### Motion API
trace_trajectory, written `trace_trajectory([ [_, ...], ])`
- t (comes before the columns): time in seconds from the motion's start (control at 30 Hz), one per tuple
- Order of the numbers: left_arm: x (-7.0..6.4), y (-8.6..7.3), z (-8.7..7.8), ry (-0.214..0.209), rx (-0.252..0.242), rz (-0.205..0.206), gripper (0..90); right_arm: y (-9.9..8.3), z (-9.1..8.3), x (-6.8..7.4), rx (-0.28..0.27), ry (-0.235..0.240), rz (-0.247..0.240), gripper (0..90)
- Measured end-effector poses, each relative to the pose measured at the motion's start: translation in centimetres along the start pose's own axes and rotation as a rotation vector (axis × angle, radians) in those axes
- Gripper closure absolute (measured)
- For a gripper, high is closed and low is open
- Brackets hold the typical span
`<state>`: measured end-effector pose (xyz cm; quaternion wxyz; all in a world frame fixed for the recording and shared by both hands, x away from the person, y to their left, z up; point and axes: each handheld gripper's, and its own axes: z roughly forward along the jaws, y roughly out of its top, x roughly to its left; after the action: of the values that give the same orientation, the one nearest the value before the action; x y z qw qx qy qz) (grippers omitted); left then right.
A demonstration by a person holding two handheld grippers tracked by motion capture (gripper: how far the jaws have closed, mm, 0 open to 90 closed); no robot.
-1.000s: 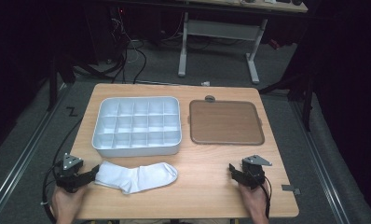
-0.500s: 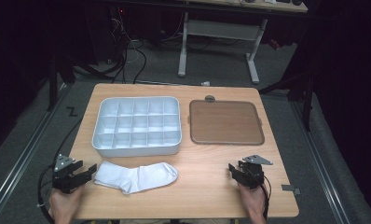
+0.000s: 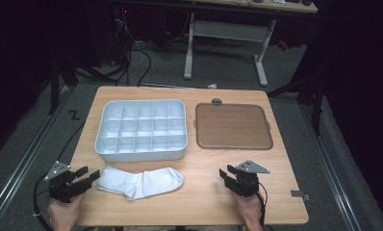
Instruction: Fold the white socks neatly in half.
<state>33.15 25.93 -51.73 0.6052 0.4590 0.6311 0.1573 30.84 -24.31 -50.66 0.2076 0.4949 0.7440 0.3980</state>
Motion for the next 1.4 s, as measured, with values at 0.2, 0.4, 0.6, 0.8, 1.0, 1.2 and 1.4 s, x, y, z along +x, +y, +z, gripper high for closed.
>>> trace_trajectory([
  [0.2,-1.4,-0.2,-0.4,-0.022,0.052,-0.014,41.2,0.6,0.9,2.5,0.000,0.097,-0.043,60.0],
  [0.4,-2.1,-1.2,0.4,0.008,0.115,-0.018,43.2,1.1,2.4,5.2,0.019,0.175,-0.099,60.0],
  [0.6,-2.0,-1.8,0.9,0.044,0.143,-0.020,44.8,1.5,3.8,7.1,0.036,0.221,-0.130,59.9],
  [0.8,-1.8,-2.2,1.0,0.064,0.147,-0.018,48.5,2.1,5.0,9.0,0.051,0.251,-0.161,60.6],
  [1.0,-1.9,-2.5,0.9,0.077,0.152,0.010,52.8,2.2,6.5,9.8,0.088,0.257,-0.174,66.8],
  [1.2,-2.0,-3.1,1.2,0.090,0.159,0.038,56.0,2.0,7.1,9.8,0.128,0.249,-0.185,73.3],
  [1.4,-2.5,-3.6,1.6,0.087,0.169,0.066,60.8,1.6,7.0,9.7,0.134,0.204,-0.218,81.1],
])
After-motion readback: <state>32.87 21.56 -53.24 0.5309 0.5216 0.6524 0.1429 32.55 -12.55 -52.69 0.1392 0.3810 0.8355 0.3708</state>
